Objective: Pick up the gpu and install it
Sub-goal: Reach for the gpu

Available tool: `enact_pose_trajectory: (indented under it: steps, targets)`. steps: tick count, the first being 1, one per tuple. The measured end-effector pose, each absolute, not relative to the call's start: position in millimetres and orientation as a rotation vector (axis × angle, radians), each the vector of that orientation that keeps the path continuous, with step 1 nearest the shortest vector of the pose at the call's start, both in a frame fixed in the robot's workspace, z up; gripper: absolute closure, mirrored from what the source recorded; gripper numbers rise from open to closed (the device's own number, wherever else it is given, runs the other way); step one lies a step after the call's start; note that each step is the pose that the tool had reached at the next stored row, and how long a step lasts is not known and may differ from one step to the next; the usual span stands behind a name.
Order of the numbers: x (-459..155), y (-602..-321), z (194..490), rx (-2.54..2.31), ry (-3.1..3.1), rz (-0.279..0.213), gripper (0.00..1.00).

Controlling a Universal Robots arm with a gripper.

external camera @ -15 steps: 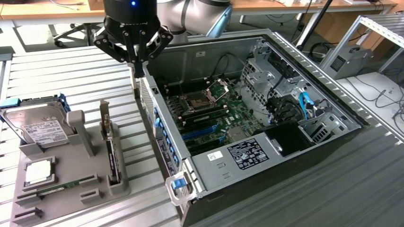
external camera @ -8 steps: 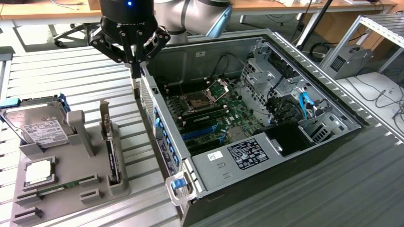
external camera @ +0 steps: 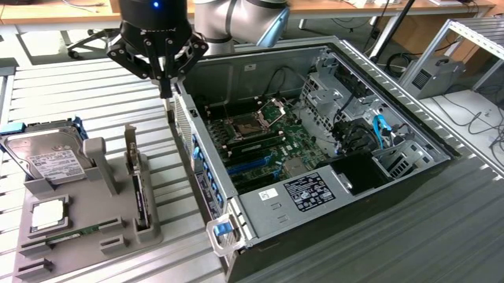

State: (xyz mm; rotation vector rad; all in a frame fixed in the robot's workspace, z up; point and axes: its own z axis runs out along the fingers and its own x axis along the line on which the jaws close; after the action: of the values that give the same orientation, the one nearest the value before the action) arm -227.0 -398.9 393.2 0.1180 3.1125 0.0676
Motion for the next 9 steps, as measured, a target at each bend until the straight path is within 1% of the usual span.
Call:
enact_pose_trajectory:
  steps: [9]
  targets:
    - [-233.4,-398.9,393.1,0.118,3.112,0.068,0.89]
